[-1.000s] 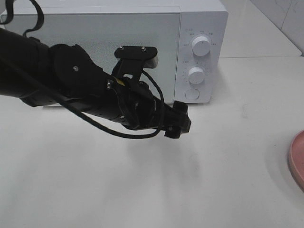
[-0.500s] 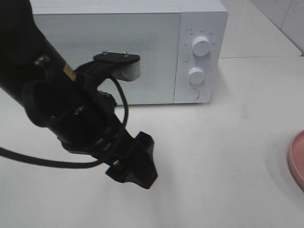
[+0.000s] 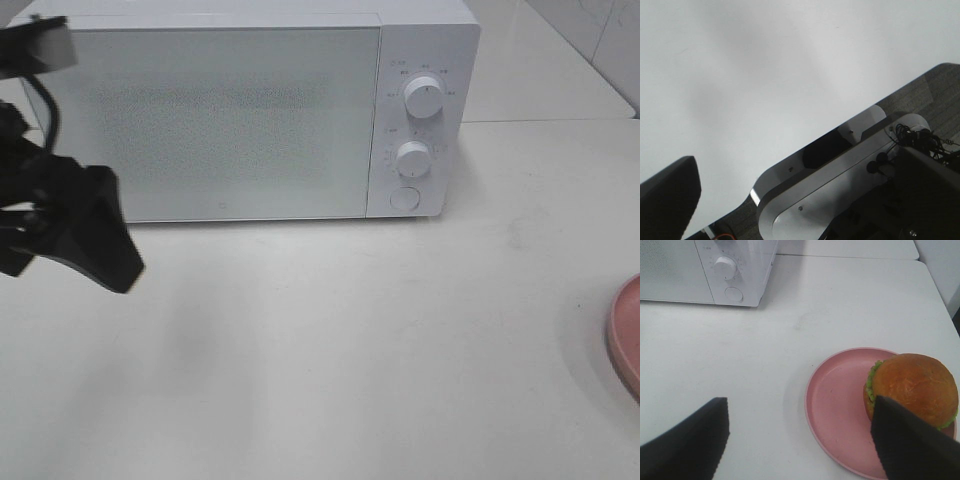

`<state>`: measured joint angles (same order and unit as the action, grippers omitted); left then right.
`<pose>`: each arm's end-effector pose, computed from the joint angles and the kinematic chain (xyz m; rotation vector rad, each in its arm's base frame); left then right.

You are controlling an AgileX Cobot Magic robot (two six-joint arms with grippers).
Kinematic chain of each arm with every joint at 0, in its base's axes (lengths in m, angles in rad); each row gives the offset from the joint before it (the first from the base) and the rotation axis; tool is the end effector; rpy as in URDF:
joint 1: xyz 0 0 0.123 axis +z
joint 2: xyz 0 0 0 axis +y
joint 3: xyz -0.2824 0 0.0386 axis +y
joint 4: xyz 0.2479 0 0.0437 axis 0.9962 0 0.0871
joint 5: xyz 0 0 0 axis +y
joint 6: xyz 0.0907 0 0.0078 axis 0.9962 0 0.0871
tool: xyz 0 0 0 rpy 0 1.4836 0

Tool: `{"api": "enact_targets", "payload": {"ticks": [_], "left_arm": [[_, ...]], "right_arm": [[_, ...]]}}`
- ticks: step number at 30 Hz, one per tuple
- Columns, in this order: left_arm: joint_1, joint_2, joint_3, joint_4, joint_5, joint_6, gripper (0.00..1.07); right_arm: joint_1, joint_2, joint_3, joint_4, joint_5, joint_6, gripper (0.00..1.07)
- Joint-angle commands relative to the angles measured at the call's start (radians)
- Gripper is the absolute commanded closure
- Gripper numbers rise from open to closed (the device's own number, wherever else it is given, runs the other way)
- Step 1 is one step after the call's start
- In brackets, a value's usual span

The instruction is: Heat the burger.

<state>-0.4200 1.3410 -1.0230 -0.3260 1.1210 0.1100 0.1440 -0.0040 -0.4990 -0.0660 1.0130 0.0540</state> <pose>0.2112 -0.1231 0.2861 0.6110 2.8687 -0.5010 -0.0028 -0.0056 0.2809 -0.0884 1.9903 0.0494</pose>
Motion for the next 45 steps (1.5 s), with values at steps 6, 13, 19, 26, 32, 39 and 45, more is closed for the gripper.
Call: {"api": "enact_targets", "payload": {"ticks": [6, 13, 19, 26, 32, 39, 45], "left_arm": [[0.26, -0.137, 0.001, 0.112, 0.17, -0.04, 0.08], [0.386, -0.32, 0.063, 0.17, 0.188, -0.083, 0.08], [0.403, -0.483, 0.199, 0.205, 0.187, -0.056, 0.08], [0.403, -0.661, 0.325, 0.212, 0.101, -0.056, 0.08], [0.403, -0.793, 0.417, 0.208, 0.01, -0.017, 0.09], [0.403, -0.913, 0.48, 0.206, -0.046, -0.011, 0.09], [0.403, -1.016, 0.505, 0.213, -0.05, -0.011, 0.09]], "right_arm": [[-0.005, -0.028, 0.001, 0.003, -0.016, -0.012, 0.31], [-0.005, -0.028, 0.001, 0.003, -0.016, -0.012, 0.31], [-0.005, -0.028, 0.001, 0.003, -0.016, -0.012, 0.31], [-0.005, -0.028, 0.001, 0.003, -0.016, -0.012, 0.31], [-0.005, -0.028, 0.001, 0.003, -0.016, -0.012, 0.31], [-0.005, -0.028, 0.001, 0.003, -0.016, -0.012, 0.31], [-0.005, -0.028, 0.001, 0.003, -0.016, -0.012, 0.31]]}}
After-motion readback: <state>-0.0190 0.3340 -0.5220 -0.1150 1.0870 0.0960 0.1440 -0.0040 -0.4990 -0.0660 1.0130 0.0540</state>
